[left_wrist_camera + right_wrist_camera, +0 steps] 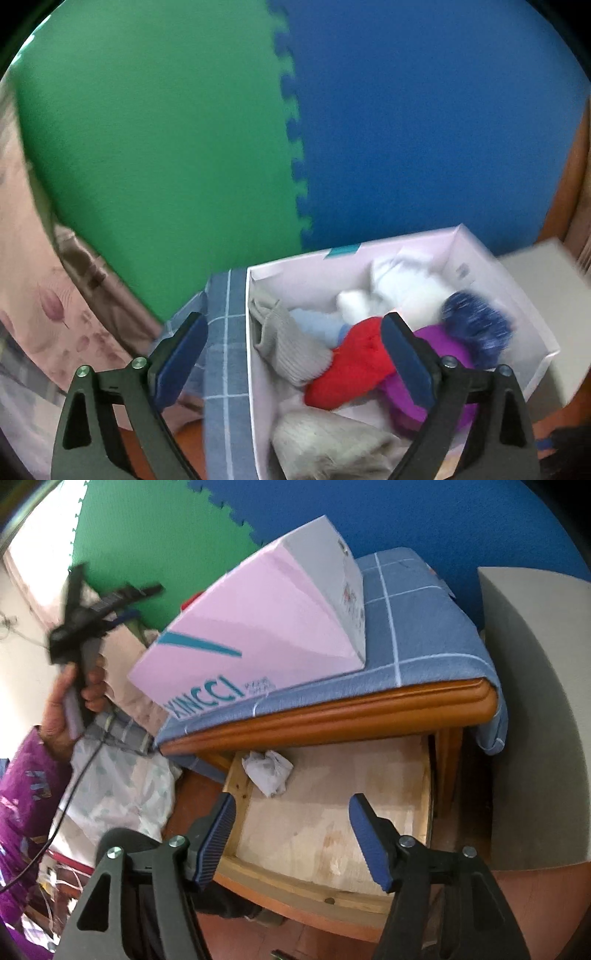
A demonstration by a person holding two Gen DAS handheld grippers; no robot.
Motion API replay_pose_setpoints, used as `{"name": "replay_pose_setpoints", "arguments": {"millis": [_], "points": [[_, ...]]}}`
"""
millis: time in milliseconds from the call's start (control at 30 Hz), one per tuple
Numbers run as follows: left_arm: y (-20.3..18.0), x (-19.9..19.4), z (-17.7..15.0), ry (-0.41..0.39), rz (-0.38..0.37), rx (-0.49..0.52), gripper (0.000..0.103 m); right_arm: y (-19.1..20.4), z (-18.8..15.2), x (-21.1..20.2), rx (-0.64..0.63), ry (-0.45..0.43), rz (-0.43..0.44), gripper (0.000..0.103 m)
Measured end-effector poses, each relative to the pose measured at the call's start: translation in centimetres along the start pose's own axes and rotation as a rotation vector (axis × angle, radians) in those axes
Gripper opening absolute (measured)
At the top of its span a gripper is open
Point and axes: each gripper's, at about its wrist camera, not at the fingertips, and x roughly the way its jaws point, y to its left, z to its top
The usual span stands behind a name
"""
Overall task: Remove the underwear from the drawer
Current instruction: 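Open the left gripper to drop the grey socks into the box, then lower the right tool into the drawer and grasp the white rolled item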
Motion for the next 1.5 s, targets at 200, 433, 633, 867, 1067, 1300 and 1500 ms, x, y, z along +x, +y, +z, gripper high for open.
{"name": "replay_pose_setpoints", "arguments": {"millis": [200,433,633,867,1067,1300,1500], "points": [[3.2,-7.4,-7.5,-0.145,-0.060,-0.148,0.102,3.4,-1.3,2.3,-0.179,0.089,-0.019,0.065],[7.0,-9.2,-16.9,-0.036,-0.064,-0.279,0.102,8.2,-2.4,7.2,-0.387,0.227,-0.044,0.065],[9.4,-10.3,-20.8,-0.035,-0.008,-0.389,0.102,12.5,-3.5,14.0,-0.582,0.342,-0.095,0.065],[9.7,-11.2,-21.7,-0.096,0.011,-0.397,0.102,15.7,-5.1,22.8,-0.793,0.416,-0.183,0.065],[8.9,-10.9,-21.7,-0.080,0.009,-0.321,0.102,16.4,-6.6,27.8,-0.954,0.426,-0.277,0.065],[9.6,-10.4,-21.8,-0.060,-0.010,-0.343,0.102,16.4,-8.9,31.3,-1.148,0.325,-0.409,0.065],[11.0,-9.9,-22.0,-0.044,-0.040,-0.413,0.102,15.9,-9.1,32.6,-1.182,0.213,-0.479,0.065]]}}
